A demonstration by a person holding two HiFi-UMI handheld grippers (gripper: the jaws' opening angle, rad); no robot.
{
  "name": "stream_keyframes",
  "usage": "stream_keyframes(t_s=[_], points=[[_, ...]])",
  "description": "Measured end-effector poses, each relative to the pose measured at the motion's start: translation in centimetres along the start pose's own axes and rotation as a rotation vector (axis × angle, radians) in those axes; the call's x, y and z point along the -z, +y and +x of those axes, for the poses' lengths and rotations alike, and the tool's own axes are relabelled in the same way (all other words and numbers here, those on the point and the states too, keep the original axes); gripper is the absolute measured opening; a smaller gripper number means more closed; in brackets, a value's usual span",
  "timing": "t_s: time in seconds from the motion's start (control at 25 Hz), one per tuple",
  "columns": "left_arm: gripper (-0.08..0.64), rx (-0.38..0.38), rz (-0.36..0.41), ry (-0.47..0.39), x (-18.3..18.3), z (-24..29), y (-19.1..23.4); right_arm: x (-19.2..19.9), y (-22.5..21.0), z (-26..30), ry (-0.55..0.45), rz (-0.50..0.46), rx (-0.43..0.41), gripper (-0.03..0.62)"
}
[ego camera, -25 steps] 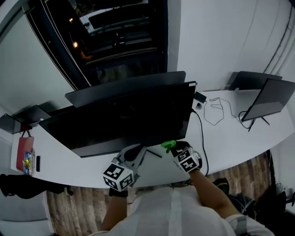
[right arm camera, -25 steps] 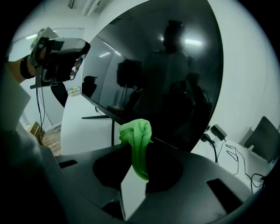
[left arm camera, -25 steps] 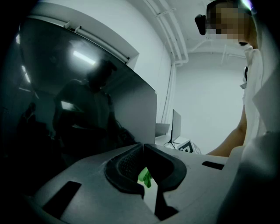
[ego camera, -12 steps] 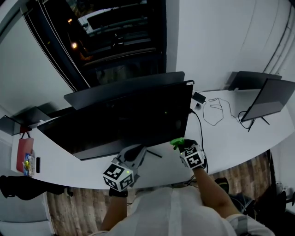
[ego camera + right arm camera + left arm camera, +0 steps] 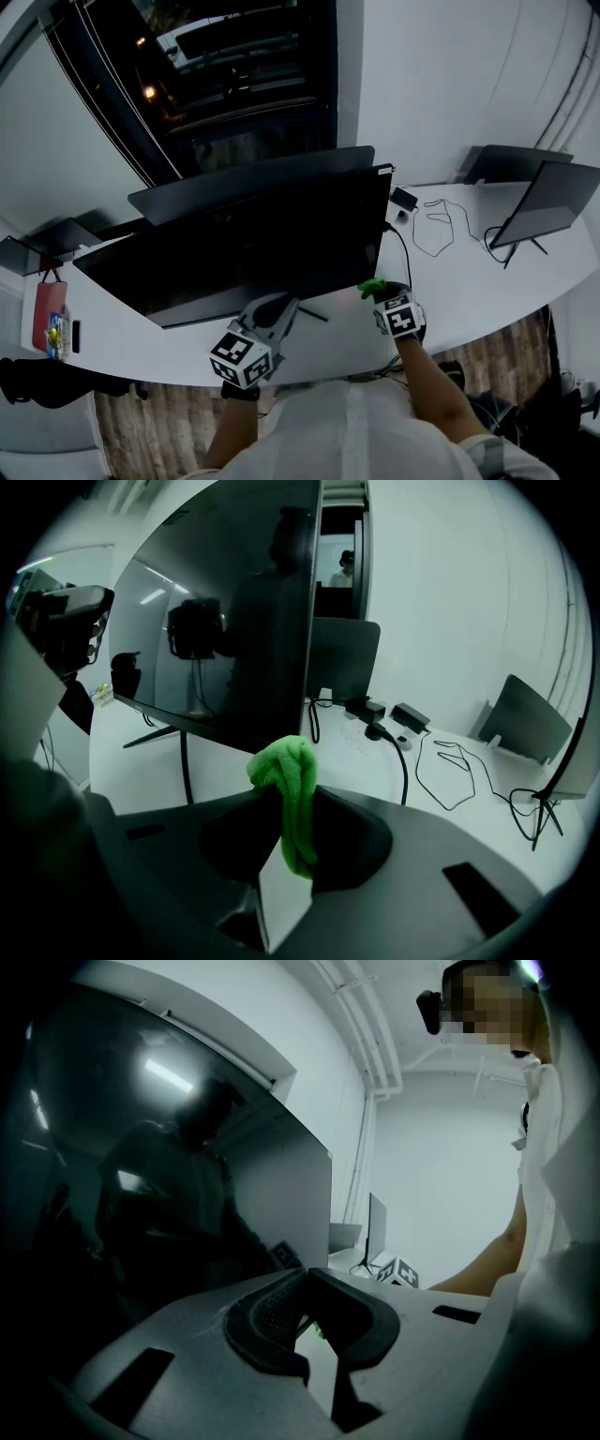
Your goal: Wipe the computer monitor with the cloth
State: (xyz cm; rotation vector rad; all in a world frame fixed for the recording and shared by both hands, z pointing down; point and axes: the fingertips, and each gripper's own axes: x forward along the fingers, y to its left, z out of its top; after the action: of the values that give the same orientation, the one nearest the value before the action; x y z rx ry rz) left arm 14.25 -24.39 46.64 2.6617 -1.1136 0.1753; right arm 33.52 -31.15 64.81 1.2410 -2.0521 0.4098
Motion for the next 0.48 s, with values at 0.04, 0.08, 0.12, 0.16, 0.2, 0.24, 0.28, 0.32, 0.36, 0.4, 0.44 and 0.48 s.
stream_keyframes(t_s=[0.04,0.08,0.12,0.16,0.2,0.24,0.28,0.32,0.36,0.4,0.44,0.48], points=[[0.021,0.000,0.000,0.001,0.0,0.0,0.0,0.3,-0.4,0.1,0.014,0.013,0.016,0.069],[0.021,0.000,0.000,0.001,0.1,0.1,0.0,0.8,-0.8,0.2,0.030,0.036,0.031,0.068],[0.021,-0.001,0.000,0.002,0.1,0.1,0.0,1.4,-1.2,0.4,0.046,0.071,0.041,0.069],[0.021,-0.002,-0.001,0.002,0.2,0.0,0.0,1.9,-1.6,0.5,0.056,0.113,0.047,0.069],[0.021,-0.004,-0.001,0.003,0.2,0.0,0.0,2.0,-2.2,0.5,0.053,0.151,0.056,0.067],[0.021,-0.007,-0.001,0.003,0.1,0.0,0.1,1.6,-2.8,0.3,0.039,0.186,0.067,0.067],[0.021,-0.009,-0.002,0.003,0.1,-0.1,0.1,1.1,-3.3,-0.1,0.024,0.223,0.075,0.067],[0.021,-0.012,-0.003,0.002,0.1,-0.1,0.2,0.6,-3.8,-0.5,0.010,0.263,0.077,0.067],[0.021,-0.014,-0.003,0.001,0.1,-0.1,0.2,0.3,-4.0,-0.6,-0.003,0.298,0.072,0.069],[0.021,-0.015,-0.003,0.000,0.1,-0.1,0.2,0.0,-4.2,-0.6,-0.018,0.323,0.062,0.067],[0.021,-0.017,-0.003,0.000,0.1,-0.1,0.2,-0.3,-4.1,-0.6,-0.031,0.336,0.050,0.069],[0.021,-0.018,-0.002,-0.001,0.0,-0.1,0.3,-0.6,-4.0,-0.6,-0.041,0.340,0.038,0.067]])
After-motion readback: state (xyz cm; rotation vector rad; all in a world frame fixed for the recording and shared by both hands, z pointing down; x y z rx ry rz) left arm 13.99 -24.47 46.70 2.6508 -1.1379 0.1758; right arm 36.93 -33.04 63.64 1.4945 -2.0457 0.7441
